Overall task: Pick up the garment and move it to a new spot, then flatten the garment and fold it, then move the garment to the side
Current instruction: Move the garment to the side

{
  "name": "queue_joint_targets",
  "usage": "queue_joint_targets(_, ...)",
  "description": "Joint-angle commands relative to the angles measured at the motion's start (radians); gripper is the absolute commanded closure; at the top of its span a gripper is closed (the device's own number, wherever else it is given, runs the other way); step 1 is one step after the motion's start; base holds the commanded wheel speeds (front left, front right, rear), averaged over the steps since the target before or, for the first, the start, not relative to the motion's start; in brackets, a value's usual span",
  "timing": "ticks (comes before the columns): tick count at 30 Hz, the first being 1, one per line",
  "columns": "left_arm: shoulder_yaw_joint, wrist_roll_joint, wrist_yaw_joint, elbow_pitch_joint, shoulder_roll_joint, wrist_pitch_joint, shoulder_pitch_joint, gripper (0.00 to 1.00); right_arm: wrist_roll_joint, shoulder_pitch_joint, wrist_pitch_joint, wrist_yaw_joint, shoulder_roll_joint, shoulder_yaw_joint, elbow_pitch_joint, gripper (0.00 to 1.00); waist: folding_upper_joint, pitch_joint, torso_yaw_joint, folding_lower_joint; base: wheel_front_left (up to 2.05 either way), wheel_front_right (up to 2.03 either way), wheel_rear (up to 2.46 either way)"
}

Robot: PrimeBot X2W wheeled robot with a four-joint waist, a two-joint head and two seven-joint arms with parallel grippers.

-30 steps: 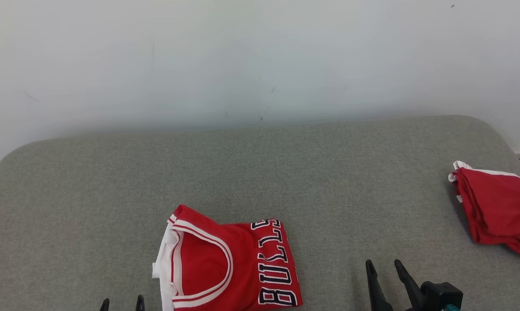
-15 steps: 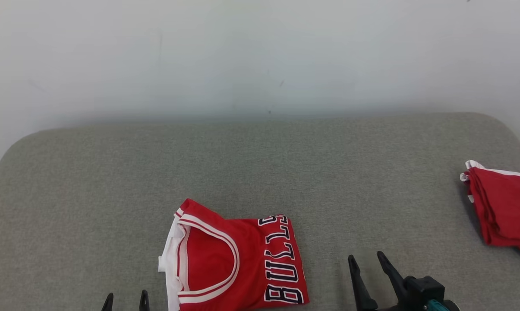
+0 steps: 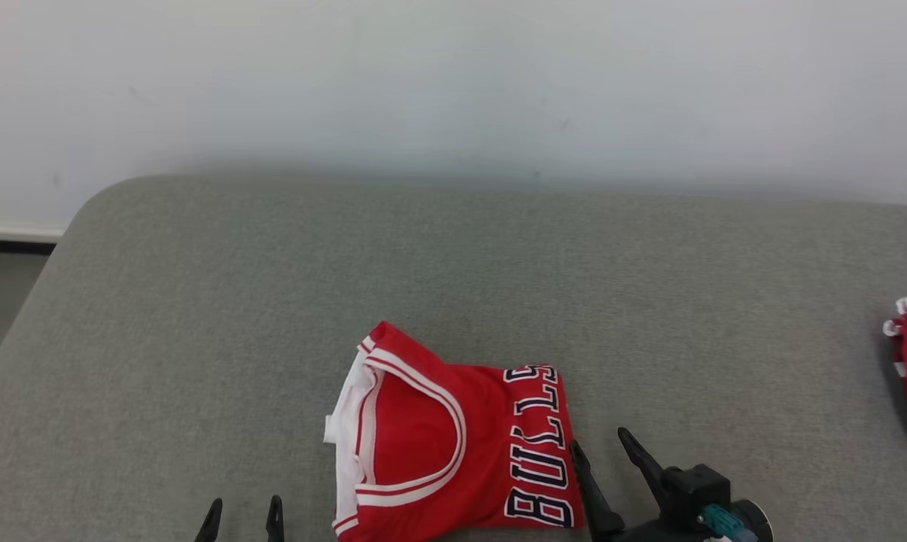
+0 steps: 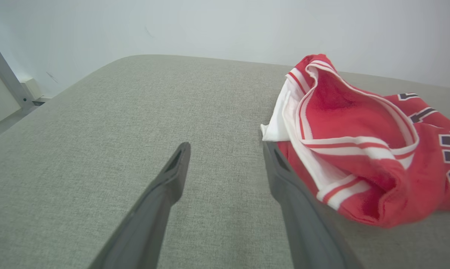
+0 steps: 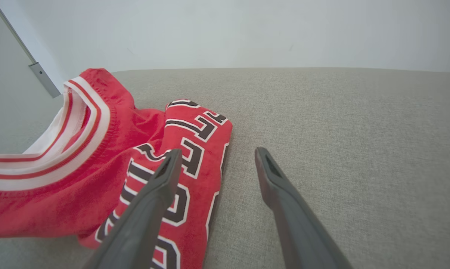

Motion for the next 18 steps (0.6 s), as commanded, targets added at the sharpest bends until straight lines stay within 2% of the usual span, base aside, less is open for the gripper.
queue_joint_targets(1, 0.000, 0.001, -0.002, -0.002, -0.001, -0.003, -0.016, 0.00, -0.013, -0.016, -0.003, -0.003, 0.002, -0.005, 0.015, 0.00, 0.0000, 0.030, 0.039, 0.0000, 0.00, 0.00, 0.00)
queue_joint_targets(8, -0.013, -0.004, -0.001, 0.001, -0.001, -0.003, -0.027, 0.00, -0.062, -0.073, -0.002, -0.003, 0.002, -0.038, 0.119, 0.00, 0.0000, 0.046, 0.078, 0.0000, 0.00, 0.00, 0.00)
queue_joint_targets(14, -0.024, -0.014, 0.007, 0.000, -0.001, -0.003, -0.022, 0.00, -0.053, -0.114, -0.002, -0.003, 0.002, -0.001, 0.233, 0.00, 0.0000, 0.050, 0.089, 0.0000, 0.00, 0.00, 0.00)
queue_joint_targets(17, -0.026, -0.020, 0.010, 0.001, -0.001, -0.003, -0.024, 0.00, -0.043, -0.136, -0.001, -0.003, 0.002, 0.011, 0.305, 0.21, 0.0000, 0.054, 0.089, 0.0000, 0.00, 0.00, 0.00)
queue_joint_targets(18, -0.028, -0.020, 0.011, 0.001, -0.001, -0.003, -0.028, 0.00, -0.048, -0.146, 0.000, -0.003, 0.001, 0.014, 0.322, 0.38, 0.0000, 0.056, 0.089, 0.0000, 0.00, 0.00, 0.00)
